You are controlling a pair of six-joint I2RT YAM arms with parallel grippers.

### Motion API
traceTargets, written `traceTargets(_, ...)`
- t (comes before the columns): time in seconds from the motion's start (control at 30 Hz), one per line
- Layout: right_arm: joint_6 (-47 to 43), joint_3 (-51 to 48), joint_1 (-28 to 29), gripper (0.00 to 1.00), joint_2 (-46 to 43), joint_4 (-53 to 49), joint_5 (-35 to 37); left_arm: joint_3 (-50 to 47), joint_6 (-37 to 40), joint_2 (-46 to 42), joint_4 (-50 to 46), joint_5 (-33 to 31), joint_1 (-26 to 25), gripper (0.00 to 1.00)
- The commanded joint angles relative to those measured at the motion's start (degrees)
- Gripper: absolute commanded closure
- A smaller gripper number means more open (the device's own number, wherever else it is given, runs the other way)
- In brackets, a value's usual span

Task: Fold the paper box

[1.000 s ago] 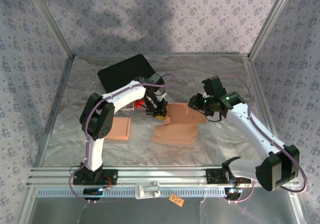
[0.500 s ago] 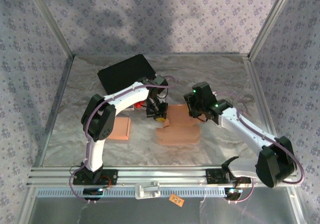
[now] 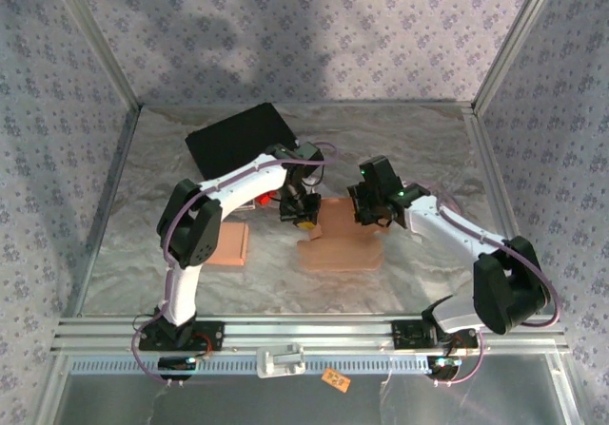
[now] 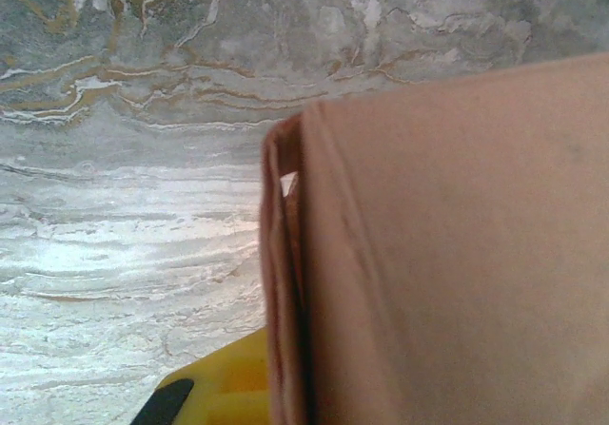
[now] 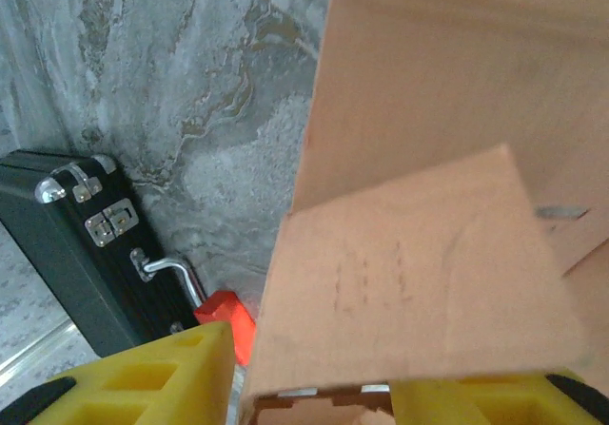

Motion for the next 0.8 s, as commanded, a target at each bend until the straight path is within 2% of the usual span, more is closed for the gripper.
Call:
traceTargets(0.0, -11.4, 0.3, -4.3, 0.52, -4.4, 0.6, -3.9, 1.6, 1.2, 1.0, -2.9, -1.4, -0.1, 1.00)
traceTargets(0.13, -40.6, 5.6, -11.8, 0.49, -12.1, -7.5, -8.9, 1.4, 3.9, -0.2, -2.3, 0.1, 1.4, 1.00)
traceTargets(0.17, -45.5, 6.0, -13.4, 0.47, -13.8, -10.5, -9.5, 1.4, 4.8, -0.6, -1.6, 0.9, 1.6, 1.00)
traceTargets(0.23, -54.0, 4.2, -18.5, 0.58, -15.8, -13.5, -17.9, 2.3, 7.3, -0.6, -1.7, 2.3, 2.3, 1.00)
traceTargets(0.3, -58.4, 2.3, -21.3, 0.65, -17.3, -15.7, -23.1, 3.3, 8.7, -0.3, -2.4, 2.4, 2.8, 1.00)
traceTargets(0.37, -59.6, 1.8, -20.7, 0.77, -18.2, -17.1, -22.0, 3.3, 8.8, -0.3, -2.4, 2.5, 3.3, 1.00)
traceTargets(0.43, -56.9, 0.9, -19.6, 0.79, -18.1, -15.6, -21.6, 3.4, 8.7, -0.3, -2.4, 2.5, 3.6, 1.00)
traceTargets(0.6, -53.1, 3.1, -17.5, 0.63, -14.4, -12.1, -16.4, 3.4, 8.5, -0.5, -2.2, 2.6, 3.2, 1.00)
traceTargets(0.77, -52.0, 7.3, -14.0, 0.61, -7.0, -10.3, -15.4, 3.2, 8.2, -0.9, -1.4, 2.2, 2.8, 1.00)
